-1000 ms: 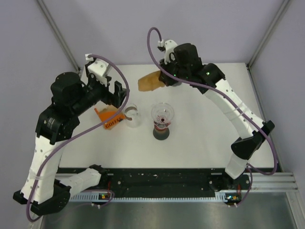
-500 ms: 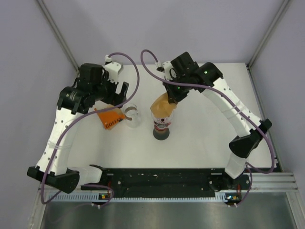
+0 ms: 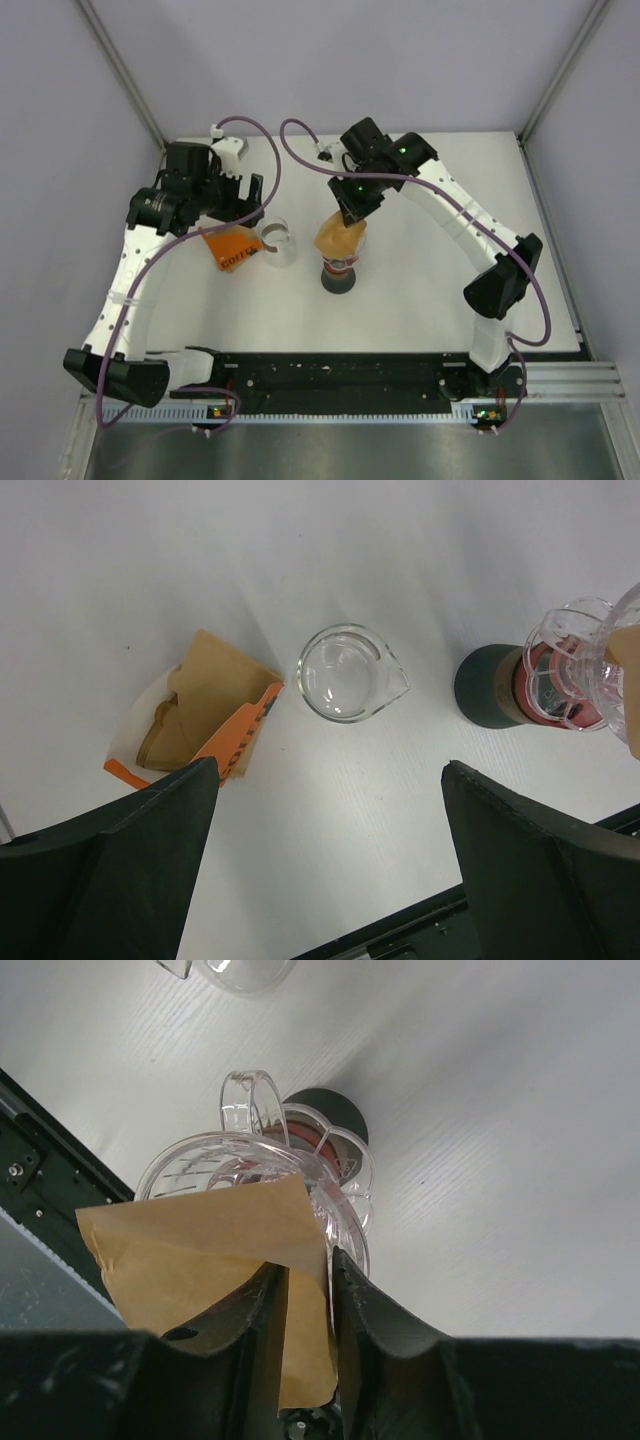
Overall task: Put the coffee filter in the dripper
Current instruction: Place the coffee filter in the coffee dripper.
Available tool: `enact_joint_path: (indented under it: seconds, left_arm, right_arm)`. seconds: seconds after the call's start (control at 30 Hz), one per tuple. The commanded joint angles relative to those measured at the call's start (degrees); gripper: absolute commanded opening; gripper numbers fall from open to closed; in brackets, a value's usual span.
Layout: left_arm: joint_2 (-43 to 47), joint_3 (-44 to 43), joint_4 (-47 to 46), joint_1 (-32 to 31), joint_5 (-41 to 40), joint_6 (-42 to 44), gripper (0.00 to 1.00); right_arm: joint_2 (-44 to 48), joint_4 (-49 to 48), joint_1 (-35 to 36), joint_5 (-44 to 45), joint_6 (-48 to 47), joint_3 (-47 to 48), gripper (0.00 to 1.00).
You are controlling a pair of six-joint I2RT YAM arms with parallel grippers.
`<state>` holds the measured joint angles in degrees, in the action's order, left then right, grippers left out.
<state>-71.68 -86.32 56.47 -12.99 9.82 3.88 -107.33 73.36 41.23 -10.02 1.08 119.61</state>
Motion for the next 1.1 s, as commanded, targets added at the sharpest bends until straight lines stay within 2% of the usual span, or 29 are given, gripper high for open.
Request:
enact_joint_path:
  seconds: [0.0, 0.13, 0.33, 0.57, 0.6, 0.63, 0.73, 0.83, 0.93, 1.07]
  left_arm:
    - [2.33, -0.07, -3.91, 0.69, 2.92, -1.68, 0.99]
    - [2.60, -0.25, -3.82, 1.21, 4.06, -2.03, 0.99]
    - [2.95, -0.25, -3.91, 2.01, 4.94, -2.12, 0.99]
    - [3.30, -0.07, -3.73, 2.62, 6.35, -2.12, 0.99]
    - [3.39, -0.16, -3.73, 2.71, 6.35, -2.12, 0.99]
    - [3.48, -0.16, -3.82, 2.80, 6.35, -2.12, 0.99]
    - [3.56, 0.10, -3.91, 3.24, 6.35, -1.95, 0.99]
    - [4.00, 1.94, -4.96, 4.90, 7.48, -2.56, 0.99]
    - [4.88, 4.14, -6.63, 8.24, 9.86, -3.70, 0.99]
    - [5.85, 4.67, -7.07, 10.79, 10.56, -3.70, 0.99]
  right_arm:
    - [1.59, -2.26, 0.25, 0.97, -0.20, -0.08, 0.30]
    - [1.77, -2.08, 0.25, 2.81, -0.73, 0.36, 0.43]
    - [2.47, -2.26, 0.51, 3.60, -3.54, 7.64, 0.54]
    - [2.91, -3.23, 3.32, 5.09, -6.35, 9.94, 0.56]
    - [3.52, -3.23, 3.76, 6.84, -6.53, 9.94, 0.53]
    - [3.96, -3.23, 4.11, 8.42, -6.71, 9.94, 0.45]
    - [6.42, -3.58, 5.78, 9.58, -7.32, 8.98, 0.15]
    - [8.45, -2.70, 8.50, 8.61, -8.20, 3.37, 0.00]
    - [8.02, -0.42, 9.92, 9.84, -6.80, -2.52, 0.00]
    - [6.61, -1.99, 10.01, 12.39, -5.04, -6.14, 0.00]
